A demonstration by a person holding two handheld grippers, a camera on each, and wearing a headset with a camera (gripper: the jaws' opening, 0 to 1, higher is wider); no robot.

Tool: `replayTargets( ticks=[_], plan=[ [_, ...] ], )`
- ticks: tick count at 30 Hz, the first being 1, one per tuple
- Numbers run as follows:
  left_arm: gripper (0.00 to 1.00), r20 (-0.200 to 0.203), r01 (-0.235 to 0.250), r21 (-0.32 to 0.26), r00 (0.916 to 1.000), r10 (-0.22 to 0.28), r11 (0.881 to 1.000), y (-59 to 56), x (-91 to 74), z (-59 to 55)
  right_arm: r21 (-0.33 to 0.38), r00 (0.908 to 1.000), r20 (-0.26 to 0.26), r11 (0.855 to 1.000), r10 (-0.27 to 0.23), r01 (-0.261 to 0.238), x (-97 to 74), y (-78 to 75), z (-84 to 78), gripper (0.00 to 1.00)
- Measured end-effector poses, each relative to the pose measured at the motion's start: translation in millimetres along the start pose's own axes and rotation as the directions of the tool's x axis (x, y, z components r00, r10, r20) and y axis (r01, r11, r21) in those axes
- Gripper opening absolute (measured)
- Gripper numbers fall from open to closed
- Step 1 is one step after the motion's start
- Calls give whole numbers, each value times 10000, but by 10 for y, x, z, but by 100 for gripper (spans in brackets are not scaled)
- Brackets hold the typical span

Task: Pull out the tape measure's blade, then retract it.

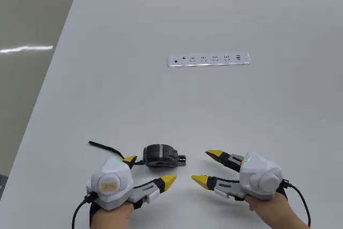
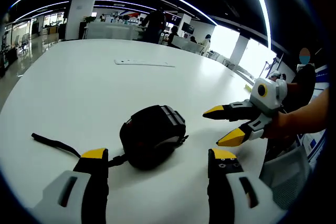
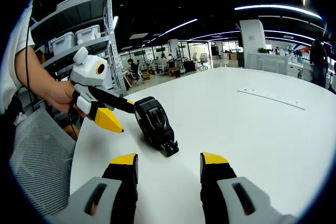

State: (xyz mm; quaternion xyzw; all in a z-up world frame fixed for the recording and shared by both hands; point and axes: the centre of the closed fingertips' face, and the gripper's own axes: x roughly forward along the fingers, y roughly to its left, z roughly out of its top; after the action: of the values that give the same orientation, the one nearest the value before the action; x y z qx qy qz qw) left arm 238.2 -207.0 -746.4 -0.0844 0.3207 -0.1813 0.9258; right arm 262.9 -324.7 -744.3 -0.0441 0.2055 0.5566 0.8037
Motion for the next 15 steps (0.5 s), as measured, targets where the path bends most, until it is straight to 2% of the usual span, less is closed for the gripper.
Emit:
replayTargets(
  ticks=[15],
  plan=[
    [75,464,659,-74,9968,-655,9978,-1,-229,-13,115,9986,80,9986,-523,522,-237,16,-42,50]
  ],
)
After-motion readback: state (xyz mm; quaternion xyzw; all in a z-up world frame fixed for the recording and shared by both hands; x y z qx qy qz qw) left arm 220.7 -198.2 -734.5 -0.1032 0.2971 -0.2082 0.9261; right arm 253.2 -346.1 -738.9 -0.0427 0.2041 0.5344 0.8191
